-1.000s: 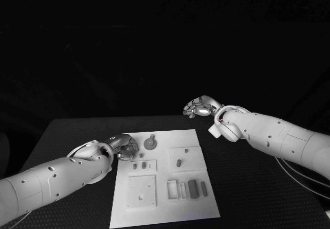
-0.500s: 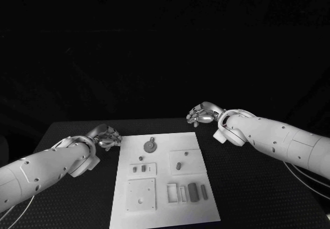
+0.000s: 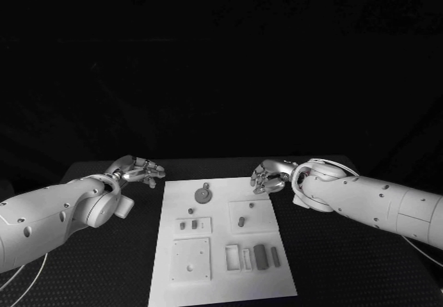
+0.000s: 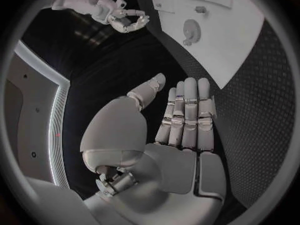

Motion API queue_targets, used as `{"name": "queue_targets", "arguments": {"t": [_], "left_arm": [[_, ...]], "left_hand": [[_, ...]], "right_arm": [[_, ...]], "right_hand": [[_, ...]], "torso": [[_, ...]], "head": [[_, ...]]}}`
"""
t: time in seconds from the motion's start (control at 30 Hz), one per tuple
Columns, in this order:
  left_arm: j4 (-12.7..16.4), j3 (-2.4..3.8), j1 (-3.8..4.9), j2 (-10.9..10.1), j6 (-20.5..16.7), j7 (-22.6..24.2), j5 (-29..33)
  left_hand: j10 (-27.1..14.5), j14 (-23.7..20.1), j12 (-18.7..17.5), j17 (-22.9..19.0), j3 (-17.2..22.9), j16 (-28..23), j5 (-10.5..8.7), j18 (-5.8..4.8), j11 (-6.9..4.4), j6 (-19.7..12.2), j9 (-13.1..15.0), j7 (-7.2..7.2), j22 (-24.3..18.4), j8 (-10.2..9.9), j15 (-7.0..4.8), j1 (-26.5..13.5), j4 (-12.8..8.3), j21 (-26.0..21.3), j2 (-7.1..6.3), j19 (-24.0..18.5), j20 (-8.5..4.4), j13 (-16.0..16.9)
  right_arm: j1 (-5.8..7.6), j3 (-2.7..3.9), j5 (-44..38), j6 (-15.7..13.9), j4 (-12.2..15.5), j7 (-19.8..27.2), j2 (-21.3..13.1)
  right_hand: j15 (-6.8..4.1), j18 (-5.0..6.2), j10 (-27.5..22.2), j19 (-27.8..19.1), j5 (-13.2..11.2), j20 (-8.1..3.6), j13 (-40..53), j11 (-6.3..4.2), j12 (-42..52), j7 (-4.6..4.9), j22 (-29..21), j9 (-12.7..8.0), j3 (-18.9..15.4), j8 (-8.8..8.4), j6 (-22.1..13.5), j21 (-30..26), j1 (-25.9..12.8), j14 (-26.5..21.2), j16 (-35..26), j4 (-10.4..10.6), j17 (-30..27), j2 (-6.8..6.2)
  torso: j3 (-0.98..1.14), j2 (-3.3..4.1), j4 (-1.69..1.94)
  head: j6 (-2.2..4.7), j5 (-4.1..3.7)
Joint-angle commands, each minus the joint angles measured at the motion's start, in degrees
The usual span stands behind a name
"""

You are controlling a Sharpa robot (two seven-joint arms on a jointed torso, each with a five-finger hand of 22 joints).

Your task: Assemble the parts on the task board

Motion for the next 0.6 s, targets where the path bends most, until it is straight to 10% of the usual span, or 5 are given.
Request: {"name": "queue_targets", "arguments": {"t": [0.03,0.13,0.6], "left_arm": [[0.84,0.02,0.12,-0.04,3.27,2.67,6.37],[1.33,0.01,0.12,-0.02,3.31,3.07,6.46],[1.17,0.01,0.12,0.34,3.03,3.42,6.93]], "left_hand": [[-1.10,-2.40,-0.49,-1.05,-0.38,-3.41,-0.11,-0.55,0.70,-0.65,0.00,-0.13,-1.39,0.01,1.35,-0.66,-0.20,-2.46,-0.13,-2.60,0.95,-0.48],[-3.85,-5.25,-0.35,-2.00,-0.69,-9.03,-0.15,-0.63,1.61,-1.62,0.04,0.05,-3.63,-0.05,3.88,-0.73,-0.48,-6.24,-0.13,-6.13,3.39,-1.86],[-4.02,-4.69,-0.30,-1.40,-1.19,-10.78,-0.25,-0.34,1.83,-1.63,0.15,0.35,-4.13,0.22,4.13,-0.66,-0.38,-6.98,0.02,-5.96,3.80,-2.42]], "right_arm": [[-0.54,-0.47,-12.67,-2.14,1.20,-3.94,0.05],[-0.98,-0.86,-15.80,-2.54,2.26,-5.12,-0.02],[-2.09,-2.36,-21.30,-3.60,4.04,-7.05,0.51]], "right_hand": [[0.00,0.80,0.06,0.72,0.28,-0.09,-0.18,0.06,-0.77,-0.10,-0.06,-0.06,-0.31,0.18,0.66,0.06,0.16,0.62,0.23,-0.05,0.17,-1.12],[-0.02,0.80,0.10,1.28,0.27,-0.32,-0.29,0.13,-1.55,-0.25,-0.01,-0.14,-0.22,0.19,0.85,0.08,0.50,1.04,0.40,-0.06,0.45,-1.84],[-0.17,0.80,0.61,2.11,0.29,-0.62,-0.29,0.03,-2.45,-0.47,0.09,-0.29,-0.08,0.30,1.46,0.11,0.72,1.66,0.66,0.10,0.86,-2.59]], "torso": [[-0.10,0.00,0.07],[-0.09,0.05,0.10],[-0.03,0.08,0.10]], "head": [[-0.21,0.01],[-0.20,0.02],[-0.67,1.13]]}}
